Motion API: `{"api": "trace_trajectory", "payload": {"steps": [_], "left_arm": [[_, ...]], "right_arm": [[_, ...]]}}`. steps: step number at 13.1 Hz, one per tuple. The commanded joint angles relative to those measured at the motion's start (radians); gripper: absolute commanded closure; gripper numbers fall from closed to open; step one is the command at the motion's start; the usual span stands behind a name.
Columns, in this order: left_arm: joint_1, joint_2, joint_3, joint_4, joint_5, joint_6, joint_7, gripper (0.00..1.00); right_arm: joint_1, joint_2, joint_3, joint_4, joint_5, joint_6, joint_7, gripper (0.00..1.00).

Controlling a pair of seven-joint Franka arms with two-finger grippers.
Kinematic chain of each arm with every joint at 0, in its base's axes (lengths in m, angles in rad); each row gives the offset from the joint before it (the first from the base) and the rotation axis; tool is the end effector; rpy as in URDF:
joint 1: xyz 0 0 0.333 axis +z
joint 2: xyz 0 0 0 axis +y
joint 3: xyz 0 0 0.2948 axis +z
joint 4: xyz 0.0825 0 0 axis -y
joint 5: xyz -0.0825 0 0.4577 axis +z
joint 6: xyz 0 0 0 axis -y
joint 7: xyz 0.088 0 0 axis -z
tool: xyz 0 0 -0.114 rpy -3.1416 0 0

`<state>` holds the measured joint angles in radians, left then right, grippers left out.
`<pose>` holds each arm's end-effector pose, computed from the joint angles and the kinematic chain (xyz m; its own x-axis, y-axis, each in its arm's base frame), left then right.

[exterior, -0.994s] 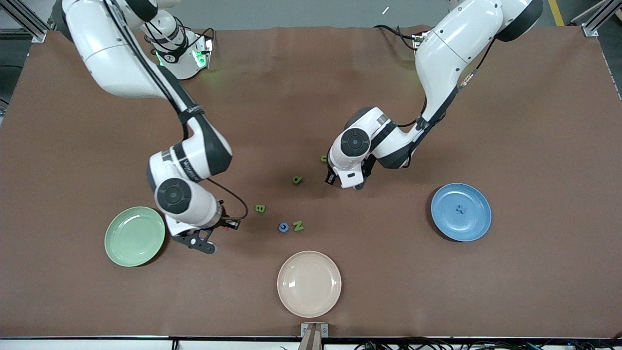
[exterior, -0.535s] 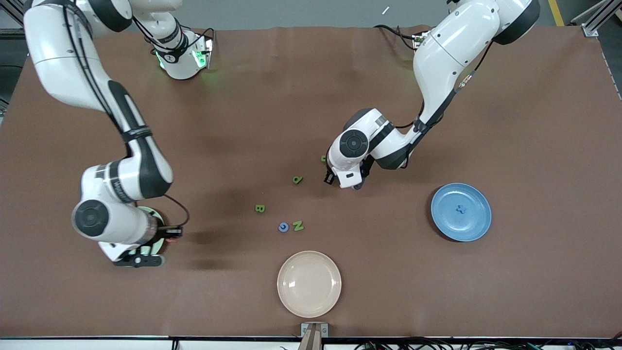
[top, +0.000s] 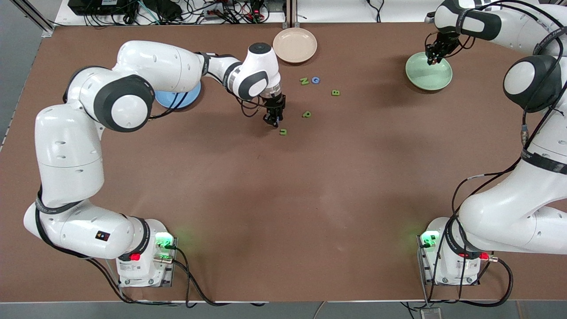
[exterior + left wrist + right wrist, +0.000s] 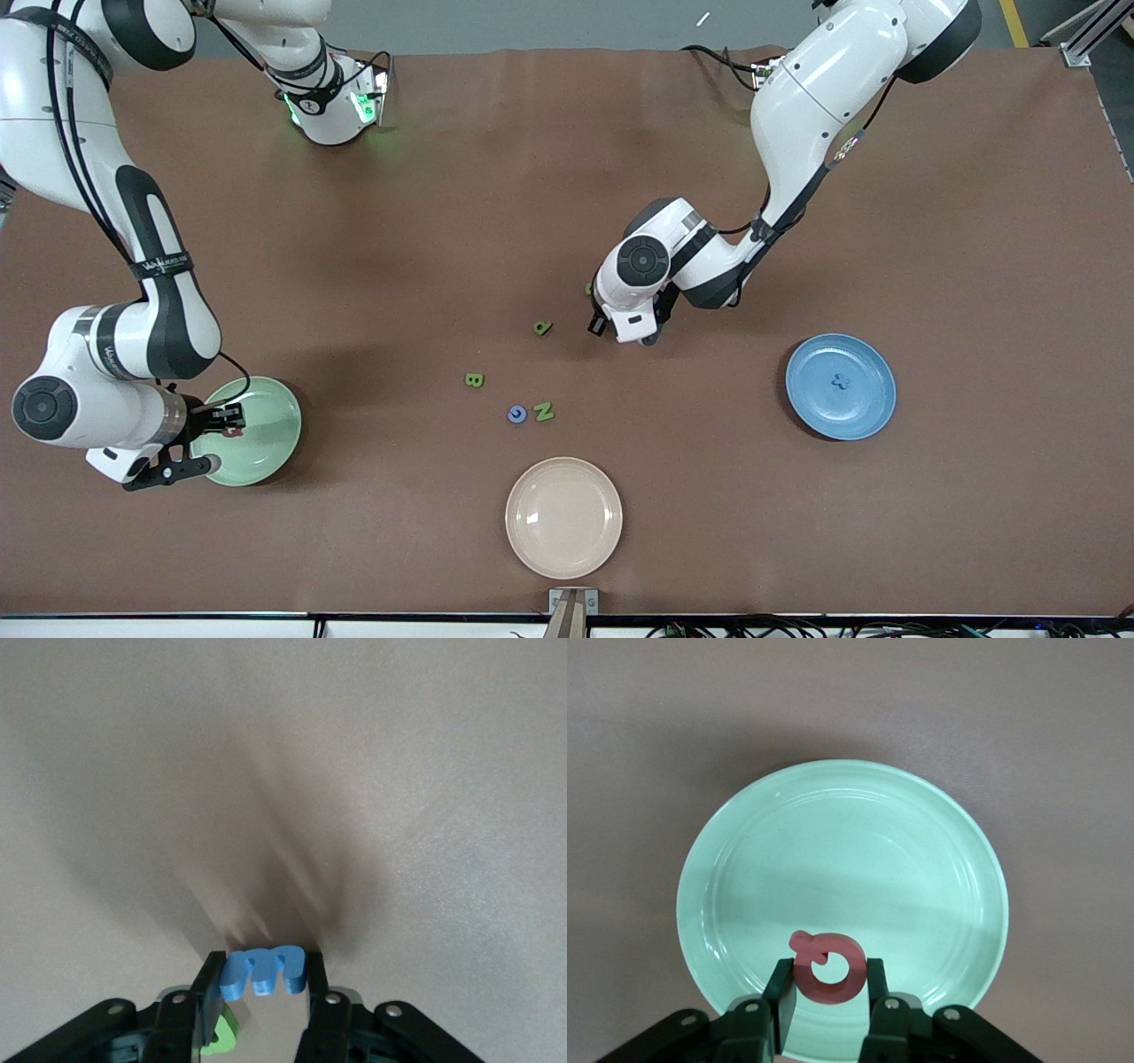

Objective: Sort upper and lower case letters into plates
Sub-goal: 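Carry the m to the blue plate while the right gripper returns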

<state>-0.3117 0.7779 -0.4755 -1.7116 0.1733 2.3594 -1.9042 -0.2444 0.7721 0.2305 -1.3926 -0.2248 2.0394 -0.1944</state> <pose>0.5027 -0.4891 0.0995 0.4343 0.8812 -0.1869 0.8836 -0.4571 -0.1017 0.7647 -0.0499 0.1860 0.9664 0.2337 -0.1072 0.2359 -0.9717 0.0081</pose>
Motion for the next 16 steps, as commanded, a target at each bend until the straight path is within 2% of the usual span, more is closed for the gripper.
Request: {"api": "trace_trajectory", "payload": {"steps": [1, 2, 4, 6, 8, 12, 16], "left_arm": [[-0.01, -0.011, 0.028, 0.032, 0.037, -0.006, -0.016, 0.97], [-0.006, -0.017, 0.029, 0.041, 0.04, -0.012, -0.015, 0.99], [0.002, -0.041, 0.06, 0.078, 0.081, -0.041, -0.012, 1.0], [0.016, -0.046, 0.086, 0.122, 0.183, -0.084, -0.003, 1.0], [0.066, -0.052, 0.092, 0.144, 0.286, -0.123, 0.055, 1.0], [0.21, -0.088, 0.091, 0.144, 0.302, -0.182, 0.296, 1.0], [0.345, -0.098, 0.091, 0.141, 0.302, -0.233, 0.555, 1.0]], "right_arm": [[-0.024, -0.01, 0.021, -0.051, -0.025, 0.056, -0.003, 0.32], [-0.023, -0.01, 0.021, -0.052, -0.025, 0.058, -0.003, 0.25], [-0.001, -0.016, 0.026, -0.054, -0.013, 0.042, 0.036, 0.22], [0.051, -0.025, 0.039, -0.051, -0.011, -0.007, 0.212, 0.22], [0.117, -0.027, 0.044, -0.048, -0.008, -0.01, 0.372, 0.18], [0.244, -0.027, 0.063, -0.034, 0.086, 0.008, 0.659, 0.18], [0.394, -0.016, 0.056, -0.031, 0.079, 0.103, 0.881, 0.17]]}}
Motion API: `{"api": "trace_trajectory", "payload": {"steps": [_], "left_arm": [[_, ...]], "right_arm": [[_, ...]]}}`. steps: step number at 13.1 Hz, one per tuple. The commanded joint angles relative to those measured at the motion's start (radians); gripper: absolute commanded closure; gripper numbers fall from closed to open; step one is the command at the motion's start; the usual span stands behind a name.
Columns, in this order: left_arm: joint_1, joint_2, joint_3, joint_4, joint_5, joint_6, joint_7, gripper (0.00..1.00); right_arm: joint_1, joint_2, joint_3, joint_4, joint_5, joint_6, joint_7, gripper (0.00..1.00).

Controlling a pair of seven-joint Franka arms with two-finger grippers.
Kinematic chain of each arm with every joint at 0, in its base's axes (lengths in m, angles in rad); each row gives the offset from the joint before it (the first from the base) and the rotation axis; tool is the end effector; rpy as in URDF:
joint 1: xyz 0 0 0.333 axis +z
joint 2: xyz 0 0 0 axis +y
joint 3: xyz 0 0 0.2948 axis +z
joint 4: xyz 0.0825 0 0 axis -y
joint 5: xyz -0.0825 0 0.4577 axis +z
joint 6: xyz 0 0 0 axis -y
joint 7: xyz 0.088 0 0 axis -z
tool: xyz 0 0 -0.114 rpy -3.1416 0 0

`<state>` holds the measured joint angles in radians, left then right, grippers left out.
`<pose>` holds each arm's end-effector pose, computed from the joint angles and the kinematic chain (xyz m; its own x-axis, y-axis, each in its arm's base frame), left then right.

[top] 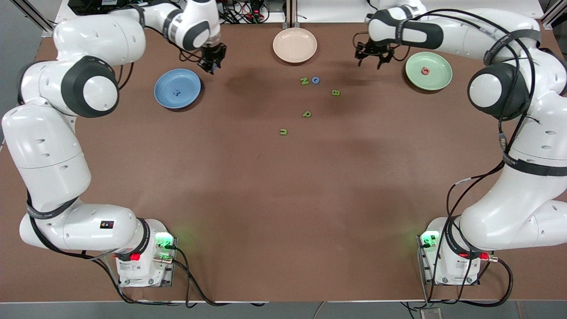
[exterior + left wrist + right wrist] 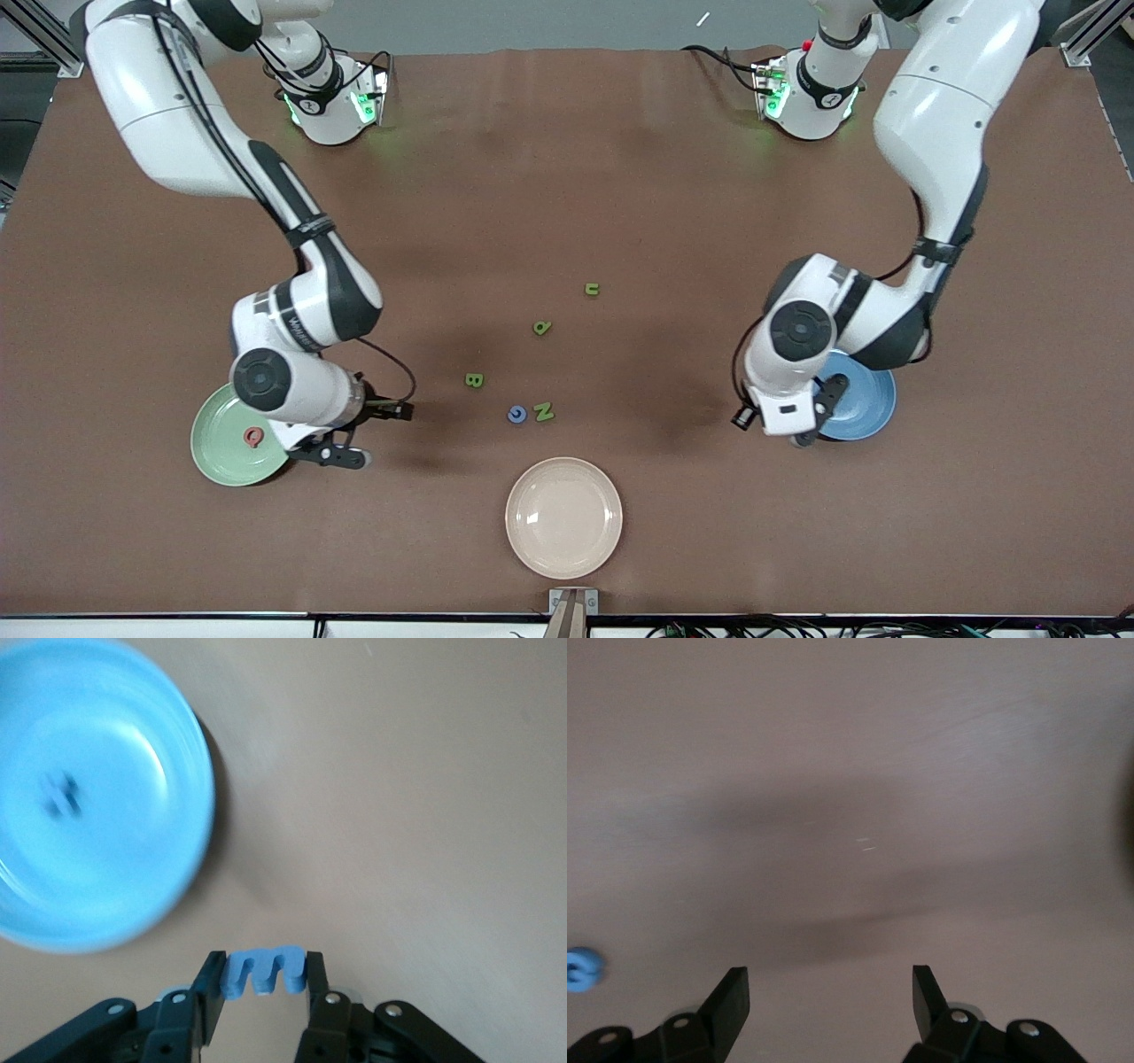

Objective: Sort upper and lower case letters into plates
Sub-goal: 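Carry the m to the blue plate while the right gripper returns, then release the m with the left gripper while the right gripper grasps the B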

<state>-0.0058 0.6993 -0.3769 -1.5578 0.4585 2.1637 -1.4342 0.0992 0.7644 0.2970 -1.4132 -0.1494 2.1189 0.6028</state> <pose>0.7072 -0.2343 0.1870 0.6478 0.7518 0.1228 0.7610 -0.6460 -0.0594 0.7266 0.2598 0.1955 0.9778 -0.1993 -0.0649 -0.2027 -0.9779 -0.0509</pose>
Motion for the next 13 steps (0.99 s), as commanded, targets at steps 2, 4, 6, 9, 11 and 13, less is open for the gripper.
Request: {"api": "trace_trajectory", "payload": {"steps": [2, 4, 6, 9, 11, 13], "left_arm": [[0.101, -0.02, -0.008, -0.019, 0.017, -0.048, 0.2, 1.0], [0.136, -0.015, -0.008, -0.024, 0.017, -0.067, 0.268, 1.0], [0.159, -0.008, -0.008, -0.025, 0.014, -0.093, 0.394, 1.0], [0.187, -0.003, -0.008, -0.056, 0.014, -0.113, 0.426, 1.0], [0.207, 0.002, -0.007, -0.065, 0.014, -0.114, 0.428, 0.98], [0.207, 0.005, -0.008, -0.073, 0.014, -0.114, 0.408, 0.31]], "right_arm": [[0.109, -0.001, -0.016, -0.013, 0.001, 0.056, 0.167, 0.17], [0.131, 0.019, -0.018, -0.018, -0.002, 0.101, 0.212, 0.17], [0.151, 0.047, -0.021, -0.021, -0.004, 0.139, 0.247, 0.16], [0.162, 0.062, -0.035, -0.049, -0.106, 0.164, 0.287, 0.16], [0.157, 0.061, -0.036, -0.073, -0.127, 0.161, 0.287, 0.15], [0.16, 0.058, -0.033, -0.098, -0.121, 0.161, 0.301, 0.15]]}}
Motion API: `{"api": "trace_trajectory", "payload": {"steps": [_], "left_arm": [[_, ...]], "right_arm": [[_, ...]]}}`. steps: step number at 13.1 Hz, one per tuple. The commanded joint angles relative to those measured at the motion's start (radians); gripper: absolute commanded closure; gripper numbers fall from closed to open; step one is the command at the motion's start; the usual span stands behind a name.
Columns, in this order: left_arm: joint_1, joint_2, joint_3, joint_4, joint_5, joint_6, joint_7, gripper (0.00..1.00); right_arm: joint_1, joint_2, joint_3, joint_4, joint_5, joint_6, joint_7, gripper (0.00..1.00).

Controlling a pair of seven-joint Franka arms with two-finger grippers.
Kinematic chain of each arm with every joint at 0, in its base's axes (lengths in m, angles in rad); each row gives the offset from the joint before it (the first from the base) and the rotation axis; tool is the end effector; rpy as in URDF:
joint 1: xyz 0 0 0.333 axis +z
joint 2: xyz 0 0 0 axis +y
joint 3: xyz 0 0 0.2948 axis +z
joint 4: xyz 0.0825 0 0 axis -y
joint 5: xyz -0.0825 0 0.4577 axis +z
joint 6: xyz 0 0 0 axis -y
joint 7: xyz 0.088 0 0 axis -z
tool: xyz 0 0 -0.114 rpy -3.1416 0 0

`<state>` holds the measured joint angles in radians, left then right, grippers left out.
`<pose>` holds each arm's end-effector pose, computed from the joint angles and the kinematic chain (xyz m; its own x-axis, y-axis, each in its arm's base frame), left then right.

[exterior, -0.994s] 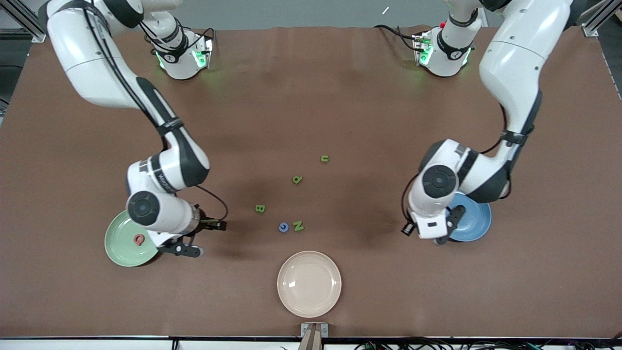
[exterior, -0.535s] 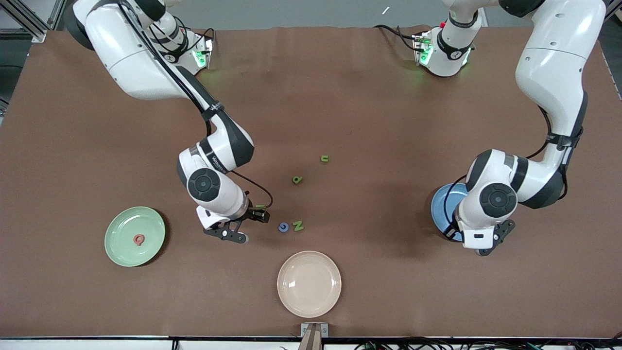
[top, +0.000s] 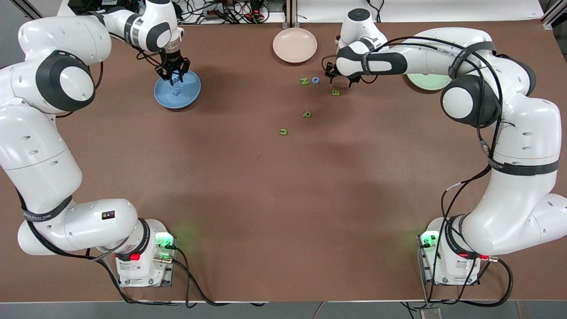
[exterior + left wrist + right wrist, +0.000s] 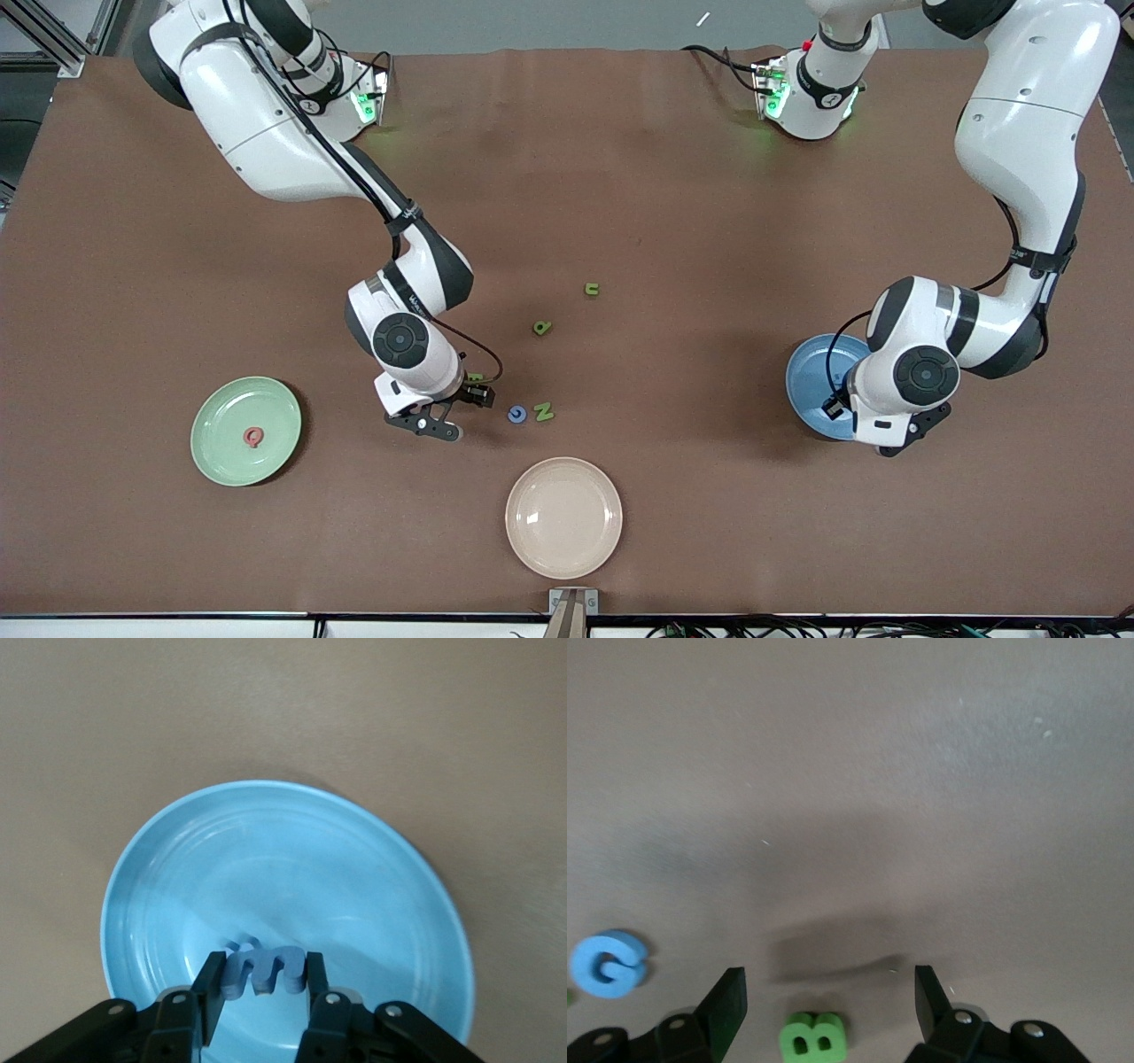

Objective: Sort upper and lower case letters into plates
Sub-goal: 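Release the m with the left gripper while the right gripper grasps the B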

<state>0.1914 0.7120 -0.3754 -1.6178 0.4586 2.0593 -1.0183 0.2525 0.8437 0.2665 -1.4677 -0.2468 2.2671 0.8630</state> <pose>0.7042 -0.0896 0.1425 0.8052 0.5926 -0.0197 0.5722 -0.7853 -0.2364 0.6718 0.3486 0.1185 0.9640 -0.2654 -0.0146 -0.2654 -0.9641 -0.0001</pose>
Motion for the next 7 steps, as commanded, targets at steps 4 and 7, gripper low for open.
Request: {"api": "trace_trajectory", "payload": {"steps": [4, 7], "left_arm": [[0.01, -0.028, -0.08, -0.01, -0.014, -0.067, -0.04, 0.0], [-0.003, -0.028, -0.213, -0.011, -0.014, -0.085, -0.234, 0.0]], "right_arm": [[0.025, -0.021, 0.003, -0.069, -0.02, 0.018, 0.105, 0.17], [0.024, -0.023, 0.005, -0.074, -0.019, 0.014, 0.105, 0.31]]}}
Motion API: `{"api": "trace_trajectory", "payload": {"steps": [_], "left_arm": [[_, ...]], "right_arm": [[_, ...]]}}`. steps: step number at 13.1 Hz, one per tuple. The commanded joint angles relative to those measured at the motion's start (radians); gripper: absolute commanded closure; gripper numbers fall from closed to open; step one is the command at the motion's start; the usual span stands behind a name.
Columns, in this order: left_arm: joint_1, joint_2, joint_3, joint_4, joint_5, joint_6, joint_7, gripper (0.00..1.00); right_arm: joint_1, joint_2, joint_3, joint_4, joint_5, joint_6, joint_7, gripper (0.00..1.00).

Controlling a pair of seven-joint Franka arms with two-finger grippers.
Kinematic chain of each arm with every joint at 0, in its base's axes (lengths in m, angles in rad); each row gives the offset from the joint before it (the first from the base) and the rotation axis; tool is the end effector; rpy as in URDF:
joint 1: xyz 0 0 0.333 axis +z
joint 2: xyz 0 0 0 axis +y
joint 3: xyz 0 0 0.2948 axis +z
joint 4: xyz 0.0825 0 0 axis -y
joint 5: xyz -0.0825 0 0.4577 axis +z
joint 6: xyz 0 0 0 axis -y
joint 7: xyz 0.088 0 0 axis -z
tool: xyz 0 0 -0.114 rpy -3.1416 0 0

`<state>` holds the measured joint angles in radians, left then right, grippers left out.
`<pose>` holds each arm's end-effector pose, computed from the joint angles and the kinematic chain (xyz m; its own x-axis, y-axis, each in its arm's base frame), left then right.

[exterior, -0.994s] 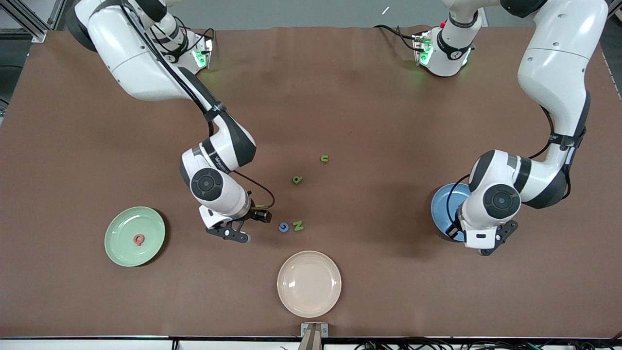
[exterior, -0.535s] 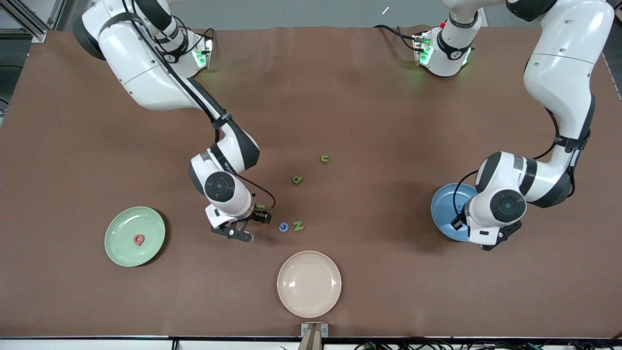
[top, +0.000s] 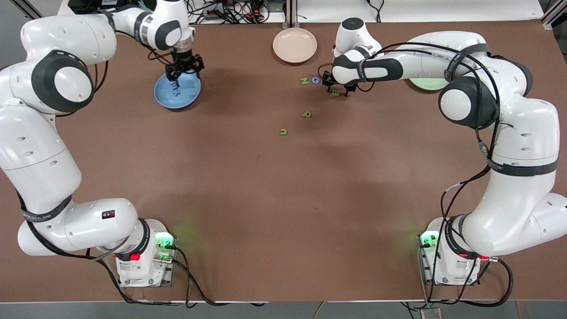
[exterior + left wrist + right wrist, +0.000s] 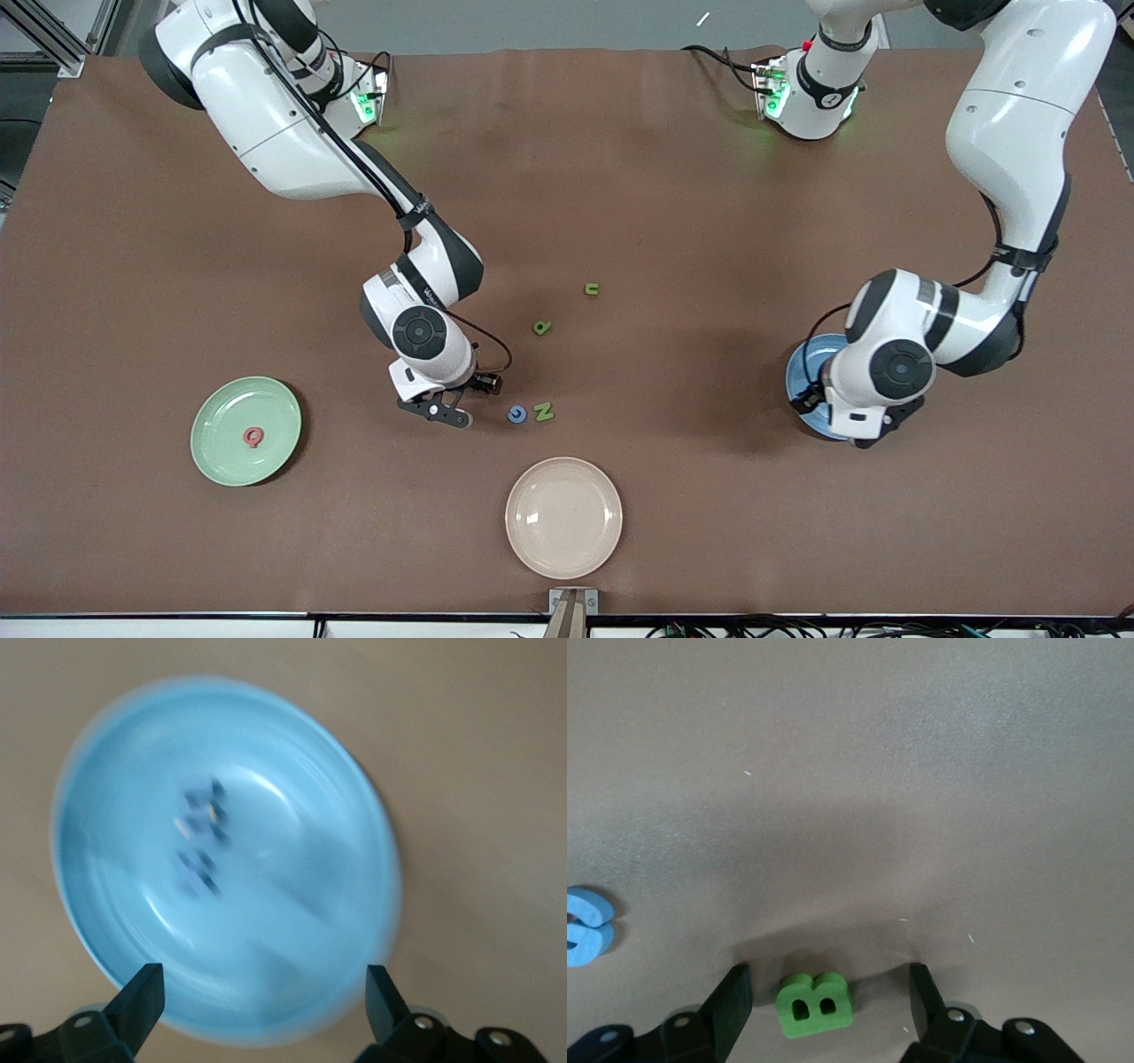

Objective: Sort upper and lower case letters into plates
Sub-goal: 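Release the m with the left gripper while the right gripper grasps the B, then carry the B to the green plate while the left gripper grasps the u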

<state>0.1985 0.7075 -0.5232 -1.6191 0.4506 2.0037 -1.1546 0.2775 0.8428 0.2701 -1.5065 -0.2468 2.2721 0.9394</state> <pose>0.6872 -0.1768 0.1670 0.7829 0.6193 -0.0599 0.5983 -0.7757 -0.2010 0.6482 0.3649 0.1019 0.9514 -0.3054 -0.0395 -0.3048 -0.9522 0.0208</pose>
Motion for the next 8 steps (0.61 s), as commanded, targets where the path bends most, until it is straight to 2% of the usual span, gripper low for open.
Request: {"api": "trace_trajectory", "payload": {"steps": [1, 5, 8], "left_arm": [[-0.031, -0.022, -0.093, -0.01, -0.007, -0.028, -0.158, 0.0], [-0.169, -0.002, -0.133, -0.016, -0.041, -0.017, -0.442, 0.06], [-0.281, 0.009, -0.133, -0.047, -0.064, 0.05, -0.639, 0.17]], "right_arm": [[-0.001, -0.022, 0.001, -0.035, -0.019, 0.007, 0.029, 0.4], [-0.001, -0.022, 0.001, -0.034, -0.02, 0.001, 0.027, 0.81], [-0.018, -0.033, 0.0, -0.018, -0.023, -0.003, 0.003, 0.96]]}}
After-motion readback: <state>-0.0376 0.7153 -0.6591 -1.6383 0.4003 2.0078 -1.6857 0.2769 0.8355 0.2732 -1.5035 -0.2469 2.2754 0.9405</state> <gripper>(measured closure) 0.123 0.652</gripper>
